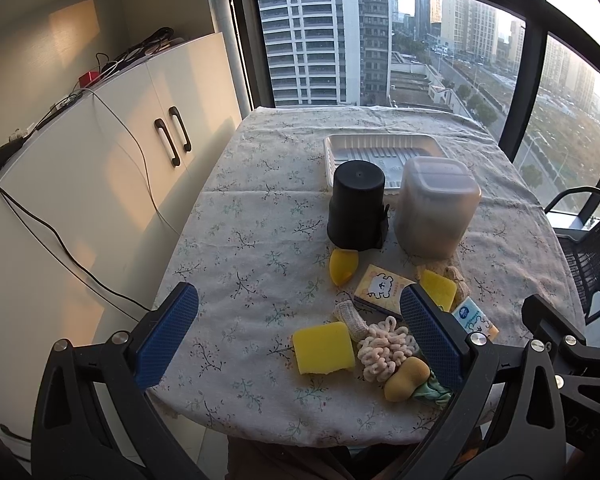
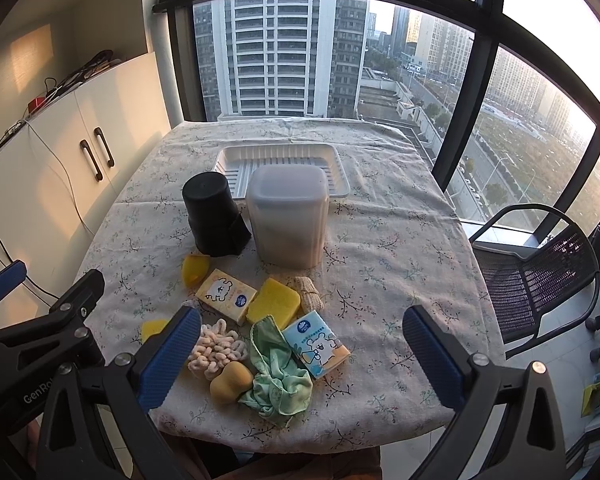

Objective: Organize soft objects

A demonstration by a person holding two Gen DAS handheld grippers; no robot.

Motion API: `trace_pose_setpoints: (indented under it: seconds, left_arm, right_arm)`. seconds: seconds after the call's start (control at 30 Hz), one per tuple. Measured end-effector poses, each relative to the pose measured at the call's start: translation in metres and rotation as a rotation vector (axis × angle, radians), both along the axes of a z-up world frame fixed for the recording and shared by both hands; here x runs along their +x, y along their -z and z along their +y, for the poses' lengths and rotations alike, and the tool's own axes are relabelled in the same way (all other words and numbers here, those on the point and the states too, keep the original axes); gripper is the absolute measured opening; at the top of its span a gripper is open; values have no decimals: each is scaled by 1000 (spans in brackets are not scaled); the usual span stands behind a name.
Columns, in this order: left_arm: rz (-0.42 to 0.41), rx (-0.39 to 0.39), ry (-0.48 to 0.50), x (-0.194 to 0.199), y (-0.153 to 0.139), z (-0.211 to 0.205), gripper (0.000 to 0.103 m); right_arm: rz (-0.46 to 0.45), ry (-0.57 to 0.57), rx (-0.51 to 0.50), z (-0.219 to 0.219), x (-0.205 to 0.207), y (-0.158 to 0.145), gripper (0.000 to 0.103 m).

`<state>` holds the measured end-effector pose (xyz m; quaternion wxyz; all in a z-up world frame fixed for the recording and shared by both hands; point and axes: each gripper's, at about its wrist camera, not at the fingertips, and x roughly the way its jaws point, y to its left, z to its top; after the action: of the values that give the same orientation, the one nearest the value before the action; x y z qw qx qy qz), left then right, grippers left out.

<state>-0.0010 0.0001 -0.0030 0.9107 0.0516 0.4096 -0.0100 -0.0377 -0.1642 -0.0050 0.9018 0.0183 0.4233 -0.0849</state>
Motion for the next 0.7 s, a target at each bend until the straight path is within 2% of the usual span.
trace_pose_setpoints:
  seconds: [0.23, 0.43, 0.5, 0.63, 0.7]
  left_arm:
    - [29, -14, 30, 4, 21, 0, 102]
    - [102, 11, 66, 11, 69, -4, 102]
    - [123, 11, 68, 12, 86, -2, 102]
    - [181, -40, 94, 15, 116, 3, 102]
    - [198, -70, 97, 17, 129, 7, 102]
  right_arm:
    - [25, -14, 10, -2, 6, 17, 103]
    - [27, -70, 38, -12, 9, 57, 103]
    - [30, -81, 88, -21, 8, 74, 103]
    - [39, -119, 188, -36, -3, 101, 101]
    - [42, -133, 185, -36, -10, 113, 98]
